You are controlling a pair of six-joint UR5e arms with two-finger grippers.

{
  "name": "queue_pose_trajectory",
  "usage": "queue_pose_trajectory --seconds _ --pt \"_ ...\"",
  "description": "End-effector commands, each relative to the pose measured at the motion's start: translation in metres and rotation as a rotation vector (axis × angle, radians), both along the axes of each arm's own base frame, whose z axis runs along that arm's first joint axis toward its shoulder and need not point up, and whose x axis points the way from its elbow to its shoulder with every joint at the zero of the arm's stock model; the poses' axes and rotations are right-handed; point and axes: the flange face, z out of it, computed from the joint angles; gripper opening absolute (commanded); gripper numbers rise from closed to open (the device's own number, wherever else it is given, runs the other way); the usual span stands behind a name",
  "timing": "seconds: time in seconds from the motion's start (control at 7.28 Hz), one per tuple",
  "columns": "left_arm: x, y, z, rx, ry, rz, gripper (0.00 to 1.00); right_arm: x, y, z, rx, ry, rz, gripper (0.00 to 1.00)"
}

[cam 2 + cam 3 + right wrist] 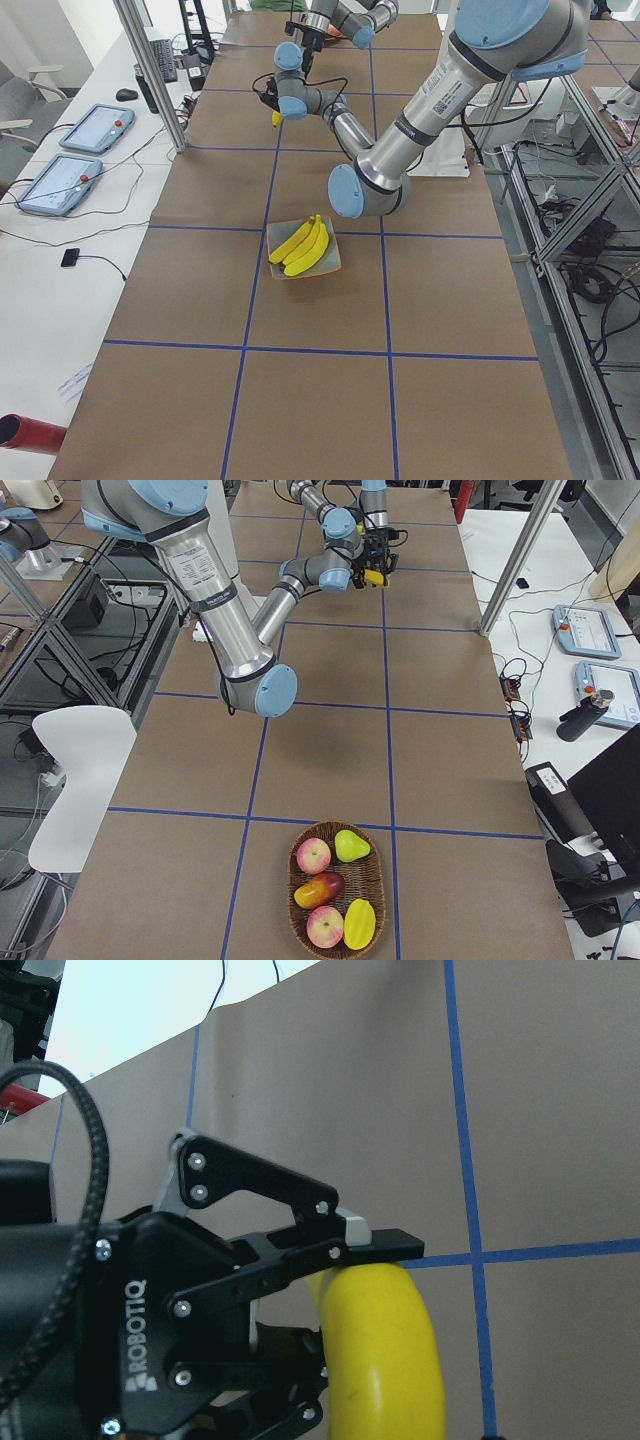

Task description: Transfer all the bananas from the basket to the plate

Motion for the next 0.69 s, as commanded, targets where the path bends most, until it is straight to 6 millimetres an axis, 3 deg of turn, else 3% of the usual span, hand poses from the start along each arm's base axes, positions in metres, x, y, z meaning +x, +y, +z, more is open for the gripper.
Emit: queue_pose_trajectory --seconds 0.0,0.14,0.27,0.41,0.55 --pt "0.0 -0.001 0.014 0.01 -0.018 0.003 0.0 0.009 -0.005 -0.001 -0.001 -0.003 0.002 1.0" --pt "-0.005 0.003 0.026 0.038 -0.033 0.01 0.0 0.028 -0.018 0.003 -0.014 -0.001 -0.012 1.0" --pt "-0.019 0.013 0.051 0.101 -0.056 0.031 0.0 0.054 -0.035 0.018 -0.04 0.012 -0.026 1.0" --pt "-0.045 0.03 0.074 0.192 -0.072 0.076 0.0 0.077 -0.051 0.035 -0.027 0.041 -0.022 1.0" --pt "-0.073 0.045 0.087 0.288 -0.076 0.13 0.0 0.084 -0.058 0.053 -0.016 0.075 -0.018 1.0"
